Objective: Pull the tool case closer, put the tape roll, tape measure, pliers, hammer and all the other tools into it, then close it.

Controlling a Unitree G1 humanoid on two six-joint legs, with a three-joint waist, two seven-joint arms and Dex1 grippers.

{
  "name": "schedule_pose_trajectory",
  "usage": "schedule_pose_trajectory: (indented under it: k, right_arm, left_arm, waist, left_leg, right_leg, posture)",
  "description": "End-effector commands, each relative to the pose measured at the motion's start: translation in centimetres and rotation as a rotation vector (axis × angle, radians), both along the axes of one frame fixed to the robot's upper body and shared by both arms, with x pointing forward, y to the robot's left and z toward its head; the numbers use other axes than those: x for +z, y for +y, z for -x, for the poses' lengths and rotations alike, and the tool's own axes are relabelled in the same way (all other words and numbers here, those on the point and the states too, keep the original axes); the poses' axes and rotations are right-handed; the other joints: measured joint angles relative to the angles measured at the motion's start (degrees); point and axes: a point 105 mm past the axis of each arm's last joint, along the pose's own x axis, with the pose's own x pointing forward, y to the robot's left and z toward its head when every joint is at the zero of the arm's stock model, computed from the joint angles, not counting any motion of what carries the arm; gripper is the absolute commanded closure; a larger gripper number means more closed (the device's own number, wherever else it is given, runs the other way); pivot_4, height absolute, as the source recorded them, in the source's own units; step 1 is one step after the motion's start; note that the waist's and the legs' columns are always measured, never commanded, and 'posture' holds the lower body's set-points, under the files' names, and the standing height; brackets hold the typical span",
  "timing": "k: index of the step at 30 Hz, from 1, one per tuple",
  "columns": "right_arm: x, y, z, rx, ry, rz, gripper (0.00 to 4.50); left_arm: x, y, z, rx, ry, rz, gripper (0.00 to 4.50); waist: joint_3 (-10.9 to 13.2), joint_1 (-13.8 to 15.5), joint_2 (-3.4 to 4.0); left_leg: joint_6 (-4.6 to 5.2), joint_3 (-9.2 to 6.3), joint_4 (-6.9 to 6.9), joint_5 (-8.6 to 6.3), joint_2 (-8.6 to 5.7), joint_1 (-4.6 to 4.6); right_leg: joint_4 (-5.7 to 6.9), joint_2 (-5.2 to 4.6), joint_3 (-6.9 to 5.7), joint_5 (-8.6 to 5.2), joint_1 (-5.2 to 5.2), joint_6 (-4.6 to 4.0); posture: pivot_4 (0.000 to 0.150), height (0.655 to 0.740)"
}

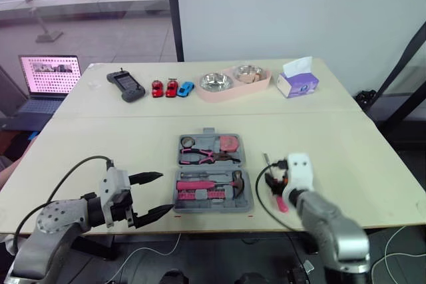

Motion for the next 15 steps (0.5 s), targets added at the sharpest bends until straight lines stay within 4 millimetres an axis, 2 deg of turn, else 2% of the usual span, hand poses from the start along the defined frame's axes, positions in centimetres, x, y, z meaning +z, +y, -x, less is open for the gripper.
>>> schedule_pose_trajectory:
  k: [1, 3, 5, 8, 15]
  right_arm:
    - [5.4, 1.1, -0.7, 0.219, -0.111, 0.11, 1.15]
    - [7.4, 2.7, -1.0, 0.471, -0.125, 0.291, 1.15]
    - [8.0, 3.8, -0.5, 0.693, -0.111, 0.455, 1.15]
    - [8.7, 4.4, -0.8, 0.955, -0.093, 0.673, 1.15]
    - [4.7, 3.3, -0.7, 1.523, -0.028, 1.388, 1.15]
  left_arm:
    - [0.9, -0.2, 0.2, -0.001, -0.044, 0.004, 0.0]
    - [0.7, -0.7, 0.4, -0.033, -0.034, 0.007, 0.0]
    - [0.6, -1.0, 0.5, -0.059, -0.028, 0.002, 0.0]
    - [0.5, -1.1, 0.6, -0.097, -0.02, -0.008, 0.0]
    - [0.8, -1.1, 0.8, -0.142, -0.022, -0.017, 0.0]
  waist:
    - [0.01, 0.06, 0.01]
    - [0.0, 0.06, 0.0]
    - [0.0, 0.03, -0.01]
    - [0.03, -0.1, -0.07]
    - [0.11, -0.05, -0.14]
  left_leg:
    - [0.0, 0.01, 0.0, 0.0, 0.0, 0.01]
    - [0.02, -0.01, -0.04, -0.01, 0.02, 0.0]
    - [0.03, 0.03, -0.14, -0.02, 0.02, 0.01]
    - [0.06, 0.08, -0.19, -0.03, 0.03, -0.01]
    - [0.09, 0.12, 0.01, -0.05, 0.03, -0.04]
  right_leg:
    - [-0.01, 0.0, 0.0, 0.0, 0.0, 0.0]
    - [-0.05, 0.04, -0.03, 0.0, 0.0, 0.0]
    - [-0.15, 0.02, -0.02, 0.0, -0.02, 0.0]
    - [-0.28, 0.0, -0.03, 0.0, 0.01, 0.0]
    - [-0.28, -0.07, -0.04, 0.0, 0.05, 0.01]
  posture:
    - [0.15, 0.74]
    - [0.15, 0.74]
    - [0.15, 0.74]
    - [0.15, 0.74]
    - [0.15, 0.74]
